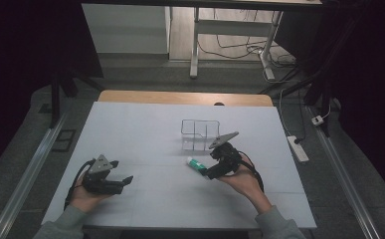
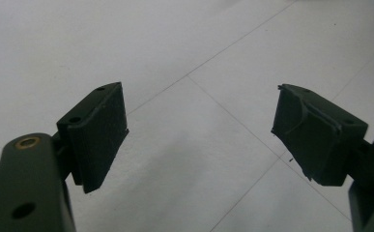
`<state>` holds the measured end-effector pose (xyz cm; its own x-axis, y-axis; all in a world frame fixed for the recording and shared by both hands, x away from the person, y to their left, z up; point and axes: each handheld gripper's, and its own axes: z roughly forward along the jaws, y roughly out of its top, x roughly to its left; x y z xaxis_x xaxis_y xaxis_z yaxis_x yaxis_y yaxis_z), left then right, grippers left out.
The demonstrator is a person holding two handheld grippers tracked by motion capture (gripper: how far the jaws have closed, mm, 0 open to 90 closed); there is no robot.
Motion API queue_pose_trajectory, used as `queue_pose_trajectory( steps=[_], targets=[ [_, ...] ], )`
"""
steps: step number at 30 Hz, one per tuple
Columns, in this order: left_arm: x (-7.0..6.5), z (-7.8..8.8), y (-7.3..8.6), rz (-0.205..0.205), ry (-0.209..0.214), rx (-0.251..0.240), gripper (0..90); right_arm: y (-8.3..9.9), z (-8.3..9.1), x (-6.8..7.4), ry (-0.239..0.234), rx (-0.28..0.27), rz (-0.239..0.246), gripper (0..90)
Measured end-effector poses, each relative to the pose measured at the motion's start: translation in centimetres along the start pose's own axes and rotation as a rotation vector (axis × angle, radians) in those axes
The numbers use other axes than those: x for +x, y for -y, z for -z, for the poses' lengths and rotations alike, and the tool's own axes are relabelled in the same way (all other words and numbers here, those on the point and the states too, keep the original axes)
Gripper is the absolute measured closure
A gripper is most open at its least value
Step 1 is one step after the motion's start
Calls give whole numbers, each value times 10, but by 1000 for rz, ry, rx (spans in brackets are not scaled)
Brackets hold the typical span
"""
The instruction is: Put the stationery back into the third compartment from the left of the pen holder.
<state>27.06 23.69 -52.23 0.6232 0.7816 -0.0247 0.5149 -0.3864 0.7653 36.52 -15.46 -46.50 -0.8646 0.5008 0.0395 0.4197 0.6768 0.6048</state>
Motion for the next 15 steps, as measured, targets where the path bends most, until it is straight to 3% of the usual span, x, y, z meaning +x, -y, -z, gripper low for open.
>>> queue_pose_trajectory(
  steps=[15],
  targets=[
    [-2, -1, 1, -18, -1, 12, 191, -10, -29, -1, 39, 144, -19, 299]
  ],
)
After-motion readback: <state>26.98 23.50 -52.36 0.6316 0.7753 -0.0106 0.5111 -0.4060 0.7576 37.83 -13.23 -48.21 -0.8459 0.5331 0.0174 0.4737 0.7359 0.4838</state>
